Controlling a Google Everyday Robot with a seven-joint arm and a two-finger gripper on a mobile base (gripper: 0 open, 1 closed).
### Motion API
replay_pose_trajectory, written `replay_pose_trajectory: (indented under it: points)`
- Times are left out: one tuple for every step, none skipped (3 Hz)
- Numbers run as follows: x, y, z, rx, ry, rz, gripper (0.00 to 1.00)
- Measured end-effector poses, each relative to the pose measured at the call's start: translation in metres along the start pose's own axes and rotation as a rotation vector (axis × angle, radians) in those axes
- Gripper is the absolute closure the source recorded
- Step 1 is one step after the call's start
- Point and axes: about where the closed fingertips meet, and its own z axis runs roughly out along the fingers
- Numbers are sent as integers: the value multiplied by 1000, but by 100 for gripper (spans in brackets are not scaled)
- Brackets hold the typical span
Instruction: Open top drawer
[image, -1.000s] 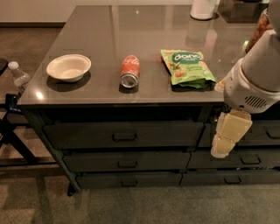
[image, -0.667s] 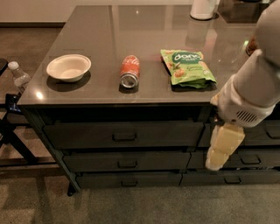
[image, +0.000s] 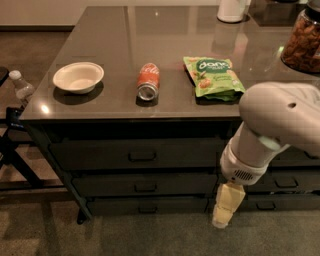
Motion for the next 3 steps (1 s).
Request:
replay_pose_trajectory:
  points:
    - [0, 0, 8, -10, 2, 6, 0]
    - [-9, -5, 25, -23, -18, 26, 0]
    - [-35, -26, 37, 3, -59, 35, 0]
